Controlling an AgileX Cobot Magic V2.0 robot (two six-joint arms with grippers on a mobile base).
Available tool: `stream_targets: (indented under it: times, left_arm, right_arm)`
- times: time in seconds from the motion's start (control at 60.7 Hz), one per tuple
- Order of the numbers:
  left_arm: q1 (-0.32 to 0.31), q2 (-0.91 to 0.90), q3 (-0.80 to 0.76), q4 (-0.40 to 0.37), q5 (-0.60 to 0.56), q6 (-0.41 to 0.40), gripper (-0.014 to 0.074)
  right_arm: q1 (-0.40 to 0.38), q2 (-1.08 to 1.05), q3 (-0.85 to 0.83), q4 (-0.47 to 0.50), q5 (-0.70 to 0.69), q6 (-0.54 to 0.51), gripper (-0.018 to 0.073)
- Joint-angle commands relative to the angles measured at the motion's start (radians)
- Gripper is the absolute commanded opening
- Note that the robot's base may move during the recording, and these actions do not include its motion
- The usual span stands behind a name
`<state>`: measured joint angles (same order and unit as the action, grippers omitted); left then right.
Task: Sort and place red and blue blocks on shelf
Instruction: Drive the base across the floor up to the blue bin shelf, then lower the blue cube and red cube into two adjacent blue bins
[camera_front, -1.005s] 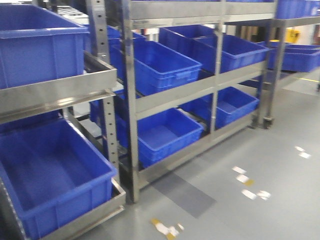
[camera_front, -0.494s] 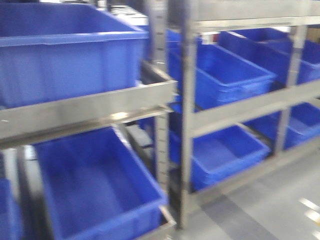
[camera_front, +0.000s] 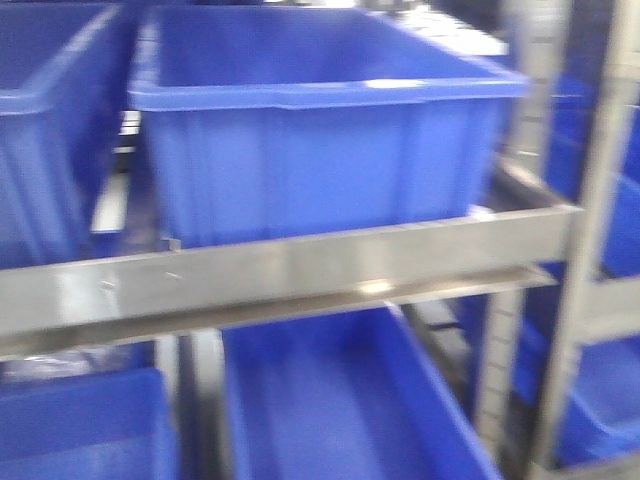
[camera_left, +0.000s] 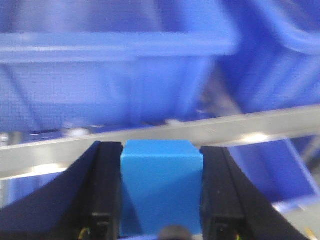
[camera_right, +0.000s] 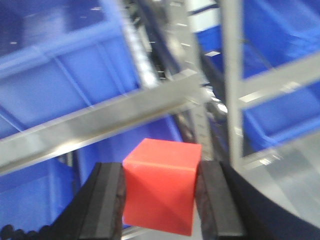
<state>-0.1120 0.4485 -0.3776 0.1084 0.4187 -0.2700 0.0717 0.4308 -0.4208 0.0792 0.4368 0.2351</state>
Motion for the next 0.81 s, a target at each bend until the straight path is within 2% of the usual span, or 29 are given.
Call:
stream_targets:
  times: [0.0,0.791]
  left_arm:
    - [0.004,0.006,-0.030,0.007,-0.088,-0.002,0.0124]
    - [0.004,0.006,-0.030,0.007,-0.088,-0.002,0.0124]
  right_arm:
    - [-0.005,0.003,-0.027,-0.009,-0.088,-0.004,0.0049]
    - [-0.005,0.003,-0.027,-0.009,-0.088,-0.004,0.0049]
